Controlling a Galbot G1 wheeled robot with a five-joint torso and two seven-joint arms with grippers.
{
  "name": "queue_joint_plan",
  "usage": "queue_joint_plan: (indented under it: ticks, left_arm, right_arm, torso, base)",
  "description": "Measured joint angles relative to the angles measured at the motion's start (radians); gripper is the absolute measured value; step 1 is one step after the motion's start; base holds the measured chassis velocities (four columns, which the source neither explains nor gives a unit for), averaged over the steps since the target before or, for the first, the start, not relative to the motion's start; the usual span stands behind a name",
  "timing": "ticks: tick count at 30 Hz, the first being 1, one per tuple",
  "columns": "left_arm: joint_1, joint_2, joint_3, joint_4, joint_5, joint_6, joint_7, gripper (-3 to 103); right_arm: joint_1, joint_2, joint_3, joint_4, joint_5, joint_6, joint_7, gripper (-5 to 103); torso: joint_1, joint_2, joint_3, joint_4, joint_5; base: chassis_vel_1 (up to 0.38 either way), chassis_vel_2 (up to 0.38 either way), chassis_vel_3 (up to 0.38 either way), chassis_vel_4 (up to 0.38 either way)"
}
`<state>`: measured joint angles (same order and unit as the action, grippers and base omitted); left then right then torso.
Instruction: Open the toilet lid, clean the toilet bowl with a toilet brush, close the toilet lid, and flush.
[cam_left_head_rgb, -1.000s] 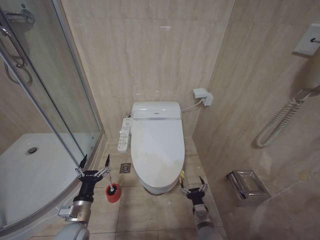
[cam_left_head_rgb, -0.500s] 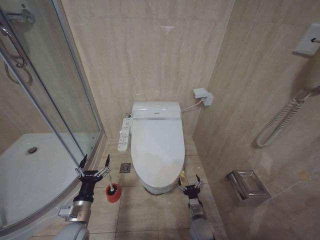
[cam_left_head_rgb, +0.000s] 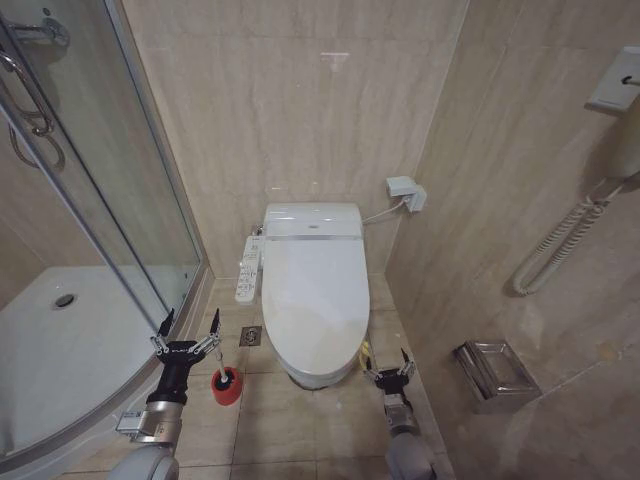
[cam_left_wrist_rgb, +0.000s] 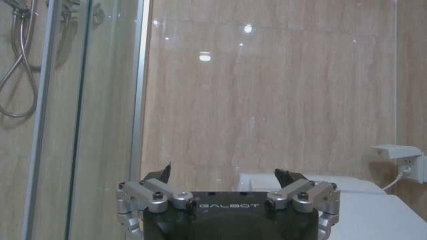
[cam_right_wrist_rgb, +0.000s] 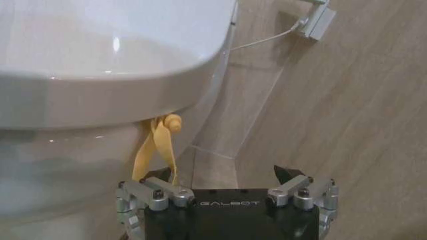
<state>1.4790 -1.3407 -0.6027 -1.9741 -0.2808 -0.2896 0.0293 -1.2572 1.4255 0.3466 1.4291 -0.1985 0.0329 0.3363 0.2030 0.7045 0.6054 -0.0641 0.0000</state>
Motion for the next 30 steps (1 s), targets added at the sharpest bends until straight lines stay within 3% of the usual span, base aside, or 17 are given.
queue_joint_plan:
  ticks: [10,11,18,19,24,25,30]
  left_arm:
    - [0.0,0.0,0.0,0.0,0.0,0.0,0.0,100]
    - [0.0,0.0,0.0,0.0,0.0,0.0,0.0,100]
    - [0.0,0.0,0.0,0.0,0.0,0.0,0.0,100]
    - [0.0,0.0,0.0,0.0,0.0,0.0,0.0,100]
    - [0.0,0.0,0.0,0.0,0.0,0.0,0.0,100]
    - [0.0,0.0,0.0,0.0,0.0,0.0,0.0,100]
    - [0.0,0.0,0.0,0.0,0.0,0.0,0.0,100]
  right_arm:
    - [0.026,0.015,-0.004,-0.027,-0.001,0.0,-0.006,102]
    - [0.032,0.02,-0.005,-0.033,-0.001,0.0,-0.008,78]
    - [0.041,0.031,-0.006,-0.045,-0.009,0.0,-0.014,78]
    - [0.04,0.031,-0.007,-0.045,-0.011,0.001,-0.016,50]
    - [0.032,0.03,-0.006,-0.046,-0.016,0.006,-0.019,50]
    - [0.031,0.03,-0.006,-0.046,-0.016,0.007,-0.019,23]
    - [0.028,0.03,-0.006,-0.043,-0.016,0.01,-0.018,23]
  torso:
    - [0.0,0.0,0.0,0.0,0.0]
    - [0.0,0.0,0.0,0.0,0.0001]
    - [0.0,0.0,0.0,0.0001,0.0]
    - [0.0,0.0,0.0,0.0001,0.0]
    - [0.0,0.0,0.0,0.0,0.0]
    - [0.0,0.0,0.0,0.0,0.0]
    - [0.0,0.0,0.0,0.0,0.0]
  base:
    - [0.0,0.0,0.0,0.0]
    - [0.0,0.0,0.0,0.0]
    - [0.0,0.0,0.0,0.0]
    - [0.0,0.0,0.0,0.0]
    - [0.0,0.0,0.0,0.0]
    - [0.0,0.0,0.0,0.0]
    - [0.0,0.0,0.0,0.0]
